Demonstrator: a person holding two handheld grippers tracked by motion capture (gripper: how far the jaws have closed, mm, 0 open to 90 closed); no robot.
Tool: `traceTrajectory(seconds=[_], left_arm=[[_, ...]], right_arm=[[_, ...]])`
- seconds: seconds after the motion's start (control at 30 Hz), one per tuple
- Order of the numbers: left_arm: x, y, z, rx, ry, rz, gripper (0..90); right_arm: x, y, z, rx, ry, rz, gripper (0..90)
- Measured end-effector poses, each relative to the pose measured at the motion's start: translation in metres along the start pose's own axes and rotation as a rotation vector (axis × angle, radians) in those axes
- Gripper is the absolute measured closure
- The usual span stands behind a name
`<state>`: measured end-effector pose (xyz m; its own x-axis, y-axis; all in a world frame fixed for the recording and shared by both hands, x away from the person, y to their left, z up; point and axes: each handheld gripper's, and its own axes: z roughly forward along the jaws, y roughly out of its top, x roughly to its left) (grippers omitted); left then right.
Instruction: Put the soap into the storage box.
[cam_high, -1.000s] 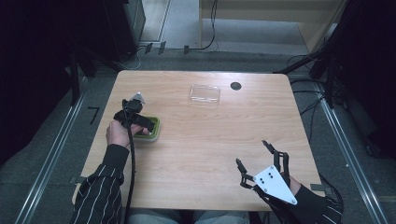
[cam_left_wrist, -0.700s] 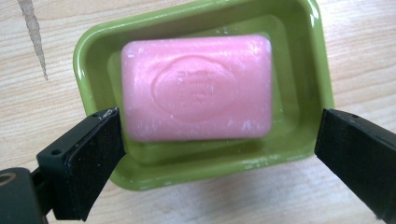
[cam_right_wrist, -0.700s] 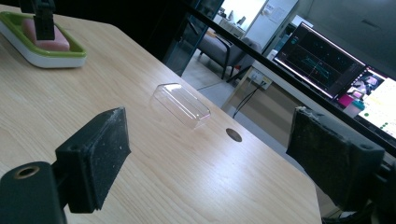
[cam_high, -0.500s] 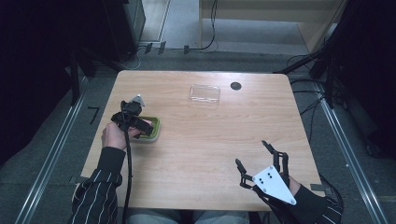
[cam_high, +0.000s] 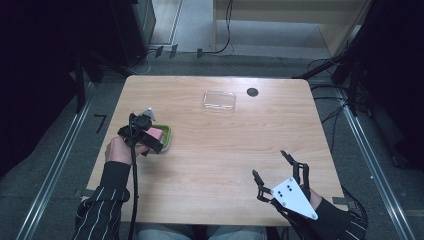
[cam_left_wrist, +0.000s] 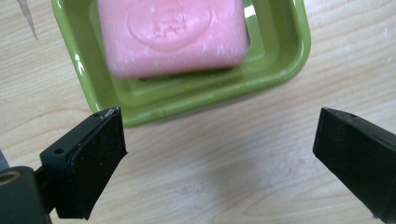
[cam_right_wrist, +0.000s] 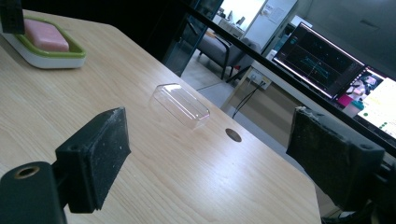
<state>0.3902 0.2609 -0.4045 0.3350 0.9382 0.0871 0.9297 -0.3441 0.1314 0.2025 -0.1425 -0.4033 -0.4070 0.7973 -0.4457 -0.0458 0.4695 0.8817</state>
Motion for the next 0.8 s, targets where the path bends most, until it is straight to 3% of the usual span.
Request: traceTrajectory(seconds=[0.8], left_arm=[[-0.011,-0.04,0.004,0.059,0.024,0.039,0.0]], right_arm=[[0.0,0.0,-0.001,-0.007,-0.004,-0.002,13.2]])
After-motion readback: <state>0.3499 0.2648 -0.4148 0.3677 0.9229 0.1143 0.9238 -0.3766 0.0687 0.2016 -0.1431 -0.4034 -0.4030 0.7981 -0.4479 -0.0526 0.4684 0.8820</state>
